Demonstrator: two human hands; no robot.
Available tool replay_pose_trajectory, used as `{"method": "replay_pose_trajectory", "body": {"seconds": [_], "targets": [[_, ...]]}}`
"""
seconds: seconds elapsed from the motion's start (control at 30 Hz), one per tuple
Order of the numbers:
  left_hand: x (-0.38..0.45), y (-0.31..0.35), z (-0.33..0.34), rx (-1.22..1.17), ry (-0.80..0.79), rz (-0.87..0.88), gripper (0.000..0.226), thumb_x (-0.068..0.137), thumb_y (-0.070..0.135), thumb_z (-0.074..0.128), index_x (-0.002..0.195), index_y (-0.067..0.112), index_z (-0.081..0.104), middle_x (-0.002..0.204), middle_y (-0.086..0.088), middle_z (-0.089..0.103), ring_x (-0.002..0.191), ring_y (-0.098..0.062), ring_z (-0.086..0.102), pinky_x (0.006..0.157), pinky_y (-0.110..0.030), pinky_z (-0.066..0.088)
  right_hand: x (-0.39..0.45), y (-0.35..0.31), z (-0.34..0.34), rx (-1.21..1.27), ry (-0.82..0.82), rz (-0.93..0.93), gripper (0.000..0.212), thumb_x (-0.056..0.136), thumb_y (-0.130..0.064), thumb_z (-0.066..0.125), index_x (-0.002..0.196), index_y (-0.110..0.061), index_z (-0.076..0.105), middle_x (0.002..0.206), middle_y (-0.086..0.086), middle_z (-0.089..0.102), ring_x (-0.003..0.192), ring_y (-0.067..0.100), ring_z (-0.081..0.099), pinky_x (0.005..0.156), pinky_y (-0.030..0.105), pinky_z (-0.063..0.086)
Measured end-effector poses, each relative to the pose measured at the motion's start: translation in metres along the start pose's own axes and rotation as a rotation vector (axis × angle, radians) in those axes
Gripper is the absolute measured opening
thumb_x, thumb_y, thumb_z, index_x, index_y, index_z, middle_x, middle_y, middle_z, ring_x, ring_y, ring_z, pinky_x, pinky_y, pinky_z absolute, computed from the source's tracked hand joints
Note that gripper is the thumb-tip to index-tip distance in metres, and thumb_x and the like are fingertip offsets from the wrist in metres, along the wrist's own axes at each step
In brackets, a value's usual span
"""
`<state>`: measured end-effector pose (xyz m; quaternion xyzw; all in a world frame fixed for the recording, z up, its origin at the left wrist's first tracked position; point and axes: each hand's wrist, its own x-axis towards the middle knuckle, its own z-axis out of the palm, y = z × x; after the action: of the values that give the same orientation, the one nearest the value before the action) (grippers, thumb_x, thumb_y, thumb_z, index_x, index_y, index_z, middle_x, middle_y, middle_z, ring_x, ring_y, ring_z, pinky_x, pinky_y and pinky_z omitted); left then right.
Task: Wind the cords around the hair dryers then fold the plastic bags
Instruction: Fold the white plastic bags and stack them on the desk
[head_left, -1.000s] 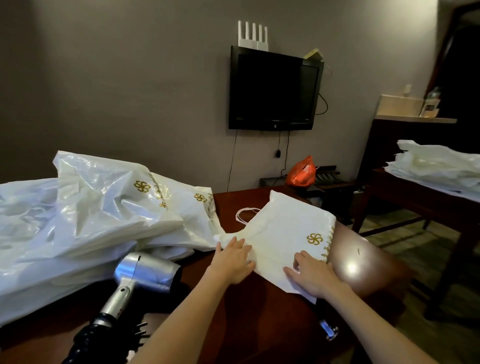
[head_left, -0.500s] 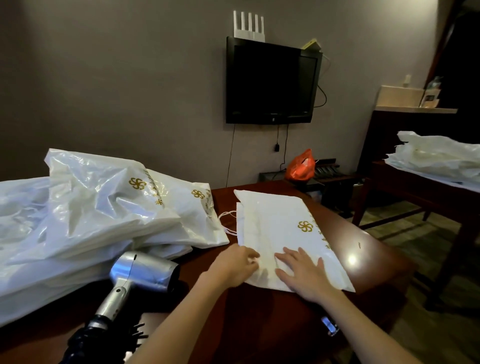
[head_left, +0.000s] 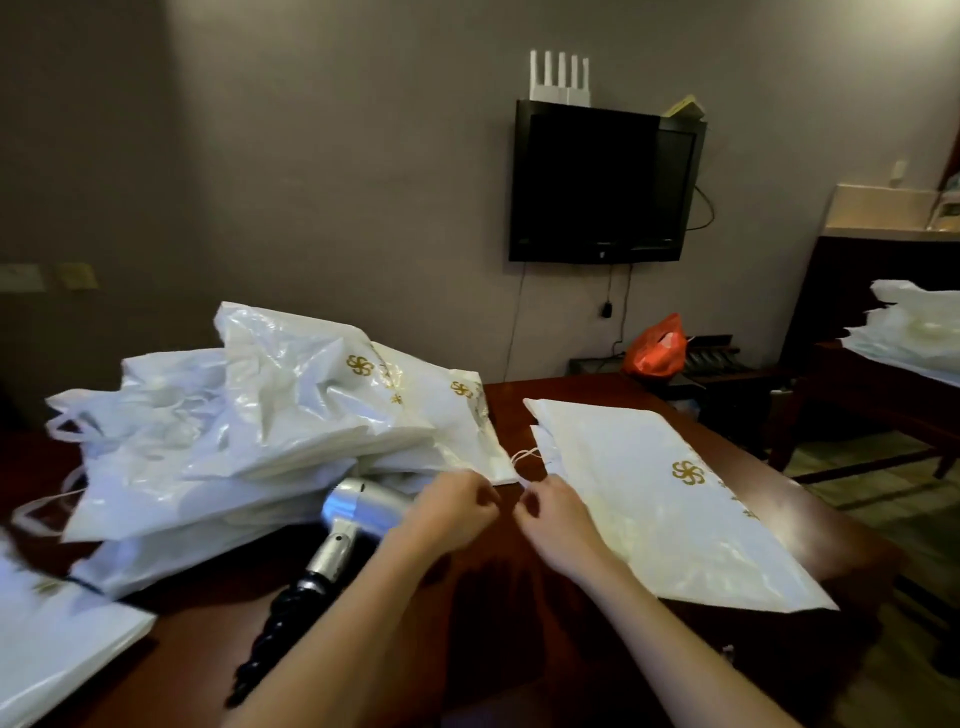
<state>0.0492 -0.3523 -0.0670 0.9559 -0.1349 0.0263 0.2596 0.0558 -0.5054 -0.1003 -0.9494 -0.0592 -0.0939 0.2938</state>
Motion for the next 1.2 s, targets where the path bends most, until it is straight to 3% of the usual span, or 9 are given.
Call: {"method": "replay_pose_trajectory", "body": {"seconds": [0.17, 0.3, 0.37, 0.57, 0.73, 0.9, 1.0, 1.07, 1.2], "targets": [[-0.051, -0.076, -0.064, 0.043, 0.096, -0.262, 0.018, 0.086, 0.021, 0.064, 0.091, 0.006, 0.073, 0.068, -0.002, 0.064, 0.075, -0.021, 0.065, 0.063, -0.026, 0.039, -0.012, -0.058, 0.046, 0.088, -0.445, -0.052, 0.027, 0.083, -0.043, 0.065, 0.081, -0.016, 0.065, 0.086, 0.006, 0.066, 0.088, 0.026, 0.064, 0.066, 0.031, 0.043], [-0.090, -0.117, -0.068, -0.175, 0.022, -0.415, 0.030, 0.088, 0.027, 0.070, 0.060, 0.019, 0.060, 0.044, 0.011, 0.051, 0.052, -0.011, 0.050, 0.046, -0.016, 0.035, -0.024, -0.084, 0.060, 0.070, -0.486, -0.084, 0.061, 0.074, -0.060, 0.070, 0.077, 0.002, 0.066, 0.072, 0.006, 0.058, 0.068, 0.023, 0.058, 0.059, 0.031, 0.036], [-0.098, -0.125, -0.063, -0.380, -0.017, -0.523, 0.035, 0.088, 0.029, 0.071, 0.058, 0.016, 0.058, 0.040, 0.010, 0.049, 0.038, -0.006, 0.046, 0.041, -0.014, 0.034, -0.030, -0.094, 0.063, 0.095, -0.539, -0.091, 0.056, 0.075, -0.055, 0.071, 0.082, 0.000, 0.069, 0.068, 0.002, 0.057, 0.062, 0.013, 0.054, 0.059, 0.028, 0.036], [-0.098, -0.124, -0.044, -0.861, -0.134, -0.623, 0.031, 0.077, 0.022, 0.080, 0.093, -0.003, 0.071, 0.075, -0.013, 0.072, 0.067, -0.023, 0.067, 0.074, -0.034, 0.053, -0.040, -0.107, 0.060, 0.169, -0.591, -0.054, 0.018, 0.086, -0.018, 0.070, 0.096, -0.003, 0.067, 0.083, 0.004, 0.065, 0.074, 0.016, 0.066, 0.066, 0.024, 0.055], [-0.088, -0.091, -0.030, -1.195, -0.230, -0.477, 0.041, 0.081, 0.021, 0.068, 0.113, -0.004, 0.067, 0.104, -0.025, 0.069, 0.082, -0.027, 0.069, 0.074, -0.031, 0.057, -0.029, -0.095, 0.015, 0.135, -0.478, -0.115, 0.015, 0.079, -0.011, 0.072, 0.093, -0.007, 0.068, 0.079, 0.000, 0.064, 0.073, 0.010, 0.062, 0.065, 0.021, 0.050], [-0.045, -0.052, -0.023, -1.296, -0.259, -0.407, 0.066, 0.064, 0.026, 0.081, 0.121, -0.001, 0.064, 0.126, -0.027, 0.061, 0.119, -0.040, 0.058, 0.097, -0.042, 0.047, -0.011, -0.059, -0.035, 0.418, -0.408, -0.050, 0.011, 0.082, -0.009, 0.073, 0.091, -0.012, 0.068, 0.083, 0.005, 0.070, 0.077, 0.015, 0.069, 0.067, 0.025, 0.055], [-0.019, -0.038, 0.001, -1.444, -0.233, -0.484, 0.050, 0.064, 0.024, 0.075, 0.107, 0.001, 0.064, 0.108, -0.024, 0.063, 0.104, -0.036, 0.057, 0.078, -0.036, 0.046, 0.013, -0.031, -0.047, 0.614, -0.083, 0.143, 0.024, 0.091, -0.030, 0.064, 0.109, -0.014, 0.063, 0.109, 0.007, 0.067, 0.100, 0.018, 0.065, 0.073, 0.025, 0.049], [-0.010, -0.030, 0.016, -1.477, -0.251, -0.496, 0.038, 0.061, 0.023, 0.074, 0.094, 0.006, 0.063, 0.085, -0.014, 0.064, 0.081, -0.026, 0.060, 0.062, -0.031, 0.049, 0.031, -0.005, -0.041, 0.398, 0.097, 0.310, 0.044, 0.093, -0.039, 0.057, 0.129, -0.014, 0.049, 0.130, 0.008, 0.052, 0.115, 0.023, 0.052, 0.087, 0.031, 0.044], [0.006, -0.030, 0.038, -1.425, -0.258, -0.462, 0.010, 0.075, 0.011, 0.071, 0.081, 0.009, 0.063, 0.061, -0.003, 0.061, 0.054, -0.013, 0.058, 0.046, -0.023, 0.045, 0.035, 0.063, -0.001, -0.199, -0.060, 0.483, 0.066, 0.092, -0.055, 0.046, 0.142, -0.016, 0.030, 0.147, 0.009, 0.033, 0.136, 0.031, 0.032, 0.110, 0.048, 0.030]]}}
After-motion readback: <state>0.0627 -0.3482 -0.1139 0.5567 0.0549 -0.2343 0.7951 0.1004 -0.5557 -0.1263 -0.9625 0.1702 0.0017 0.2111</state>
